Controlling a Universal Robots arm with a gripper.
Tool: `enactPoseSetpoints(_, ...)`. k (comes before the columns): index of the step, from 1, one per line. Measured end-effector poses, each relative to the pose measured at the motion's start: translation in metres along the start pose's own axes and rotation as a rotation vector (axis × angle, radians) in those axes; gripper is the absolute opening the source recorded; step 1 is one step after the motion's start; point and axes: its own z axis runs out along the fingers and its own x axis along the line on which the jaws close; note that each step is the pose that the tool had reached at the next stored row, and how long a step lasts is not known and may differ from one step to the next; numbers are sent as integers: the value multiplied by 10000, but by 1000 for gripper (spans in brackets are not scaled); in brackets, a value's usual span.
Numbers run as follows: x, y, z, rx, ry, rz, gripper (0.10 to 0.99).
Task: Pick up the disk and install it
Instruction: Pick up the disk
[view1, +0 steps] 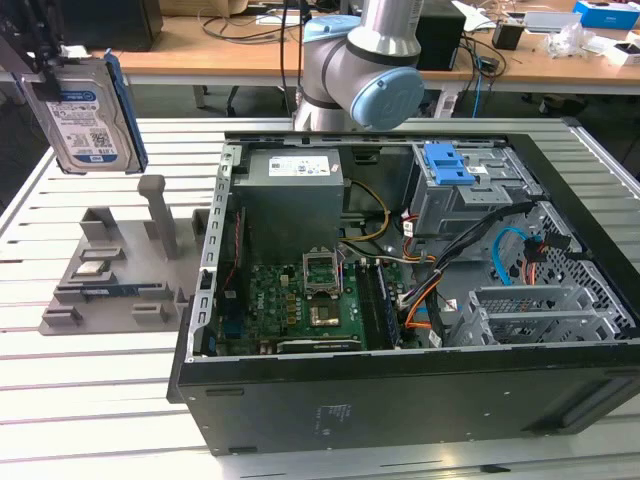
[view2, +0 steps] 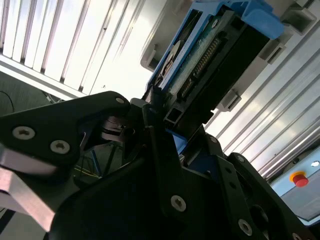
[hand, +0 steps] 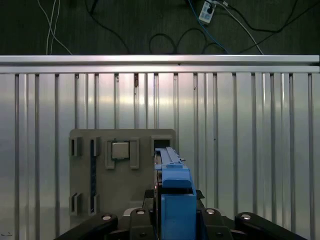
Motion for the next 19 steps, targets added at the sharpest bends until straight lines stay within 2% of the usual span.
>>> enactPoseSetpoints(5, -1, 3, -103, 1, -1, 0, 365)
enactPoseSetpoints(10, -2, 5, -170, 0, 0, 0, 365)
enactPoseSetpoints(15, -4, 9, -301, 1, 0, 1, 365)
enactPoseSetpoints(19, -4, 11, -363, 0, 0, 0, 365)
